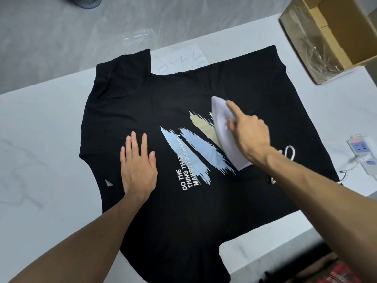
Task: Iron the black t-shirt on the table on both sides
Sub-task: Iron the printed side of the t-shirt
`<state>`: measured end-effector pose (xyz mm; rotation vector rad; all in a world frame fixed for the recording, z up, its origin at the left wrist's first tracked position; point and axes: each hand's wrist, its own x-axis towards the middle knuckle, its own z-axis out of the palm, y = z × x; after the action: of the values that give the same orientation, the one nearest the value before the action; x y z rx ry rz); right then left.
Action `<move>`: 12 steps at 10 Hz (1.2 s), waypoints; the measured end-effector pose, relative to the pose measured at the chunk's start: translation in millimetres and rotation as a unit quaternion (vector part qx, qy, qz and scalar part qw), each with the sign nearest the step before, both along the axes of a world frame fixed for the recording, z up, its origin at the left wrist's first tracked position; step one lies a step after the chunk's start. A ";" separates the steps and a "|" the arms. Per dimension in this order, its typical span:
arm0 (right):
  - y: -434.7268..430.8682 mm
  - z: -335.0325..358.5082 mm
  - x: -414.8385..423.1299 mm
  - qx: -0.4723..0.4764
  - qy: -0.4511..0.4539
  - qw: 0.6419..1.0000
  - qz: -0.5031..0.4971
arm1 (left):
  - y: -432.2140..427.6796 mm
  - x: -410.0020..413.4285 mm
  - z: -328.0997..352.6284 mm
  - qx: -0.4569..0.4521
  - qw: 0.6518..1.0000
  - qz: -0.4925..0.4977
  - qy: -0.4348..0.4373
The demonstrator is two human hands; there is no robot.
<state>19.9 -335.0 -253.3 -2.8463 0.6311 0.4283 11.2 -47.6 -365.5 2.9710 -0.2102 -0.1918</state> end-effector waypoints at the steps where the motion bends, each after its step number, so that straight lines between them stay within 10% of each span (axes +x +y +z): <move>1: -25.2 -1.8 -5.7 -0.006 -0.003 0.999 -0.040 | -0.5 -0.4 -0.6 -0.003 1.000 0.003 -0.002; 4: -25.8 20.8 -27.1 0.008 -0.033 0.997 -0.068 | -1.1 0.7 2.8 -0.022 1.000 0.003 0.003; 6: 107.0 25.8 -72.0 0.051 0.030 0.989 0.133 | 19.2 -3.3 22.8 -0.204 0.979 0.022 0.012; 9: 123.6 -6.9 -115.0 0.006 0.030 0.984 0.177 | 26.1 -60.1 4.5 -0.025 0.999 -0.034 0.020; 12: -1.1 -2.2 -118.7 0.008 0.002 0.999 -0.036 | 25.3 -59.8 3.0 0.017 0.999 -0.036 0.020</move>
<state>-98.8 -336.1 -255.5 -2.7979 0.7241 0.4263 -48.6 -22.3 -362.5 2.9927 -0.3128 -0.2646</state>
